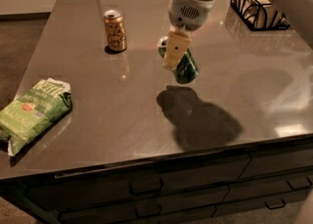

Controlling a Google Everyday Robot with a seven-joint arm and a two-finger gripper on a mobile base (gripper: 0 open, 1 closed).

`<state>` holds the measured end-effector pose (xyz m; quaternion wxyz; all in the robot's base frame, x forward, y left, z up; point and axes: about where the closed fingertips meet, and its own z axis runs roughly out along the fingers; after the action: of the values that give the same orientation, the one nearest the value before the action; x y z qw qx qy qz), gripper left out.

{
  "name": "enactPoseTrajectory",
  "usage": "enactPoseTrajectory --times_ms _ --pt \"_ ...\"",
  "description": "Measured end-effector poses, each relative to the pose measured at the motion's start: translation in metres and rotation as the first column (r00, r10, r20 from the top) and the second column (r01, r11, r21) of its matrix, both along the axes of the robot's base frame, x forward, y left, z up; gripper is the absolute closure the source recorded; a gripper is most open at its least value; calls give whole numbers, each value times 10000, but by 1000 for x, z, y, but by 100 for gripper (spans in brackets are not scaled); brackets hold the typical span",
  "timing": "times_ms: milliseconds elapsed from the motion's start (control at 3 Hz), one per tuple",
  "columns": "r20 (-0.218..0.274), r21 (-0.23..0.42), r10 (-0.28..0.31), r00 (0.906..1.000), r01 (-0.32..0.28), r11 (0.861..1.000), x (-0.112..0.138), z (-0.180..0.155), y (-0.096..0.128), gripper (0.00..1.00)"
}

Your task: Knock green can over

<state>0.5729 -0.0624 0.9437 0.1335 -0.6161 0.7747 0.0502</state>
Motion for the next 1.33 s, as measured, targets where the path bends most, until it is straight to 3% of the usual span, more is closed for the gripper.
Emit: enactPoseTrajectory --times_ms 333,667,1000,1333 --pt "-338 -1316 676 9971 -715 9887 -10 -7 -6 100" --pt "-797 -2173 1098 9908 -1248 9681 -18 -26 -11 100" --pt "-1133 -2695 1337 9845 -1600 9496 -20 -43 -13 82" --pt "-1397 -3148 1452 9795 -1830 9313 -22 -57 -16 58"
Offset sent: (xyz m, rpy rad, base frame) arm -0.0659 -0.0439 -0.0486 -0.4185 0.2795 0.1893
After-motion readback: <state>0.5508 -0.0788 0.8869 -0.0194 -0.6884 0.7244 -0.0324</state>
